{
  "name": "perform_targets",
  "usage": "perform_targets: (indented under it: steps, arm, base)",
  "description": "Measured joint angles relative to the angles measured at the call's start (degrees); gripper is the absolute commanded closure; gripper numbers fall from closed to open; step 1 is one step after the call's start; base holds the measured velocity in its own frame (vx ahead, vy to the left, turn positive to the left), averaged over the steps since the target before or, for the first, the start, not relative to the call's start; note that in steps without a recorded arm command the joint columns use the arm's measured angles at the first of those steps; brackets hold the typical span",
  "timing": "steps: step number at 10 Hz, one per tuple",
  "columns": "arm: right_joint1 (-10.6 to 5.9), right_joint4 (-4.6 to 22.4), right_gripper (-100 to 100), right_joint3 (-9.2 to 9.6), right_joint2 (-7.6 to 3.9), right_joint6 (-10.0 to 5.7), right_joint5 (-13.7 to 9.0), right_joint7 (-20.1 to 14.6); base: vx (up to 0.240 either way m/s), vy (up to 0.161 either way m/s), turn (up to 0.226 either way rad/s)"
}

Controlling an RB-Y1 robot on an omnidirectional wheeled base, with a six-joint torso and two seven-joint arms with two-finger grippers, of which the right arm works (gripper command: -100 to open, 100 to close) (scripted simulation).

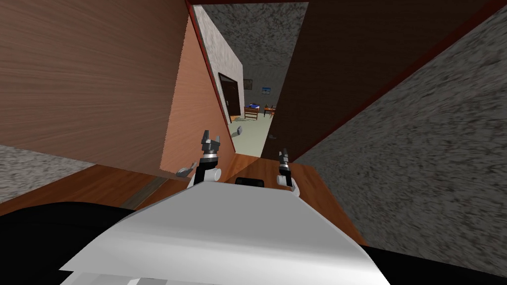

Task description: Pull the door open

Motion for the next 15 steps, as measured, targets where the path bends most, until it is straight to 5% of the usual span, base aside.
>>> perform_targets:
  steps: [15]
  arm:
    - [-7.18, 24.1, -100, -1.68, -2.27, -6.26, -2.4, -2.5]
  base:
    - [0.097, -0.005, 0.043]
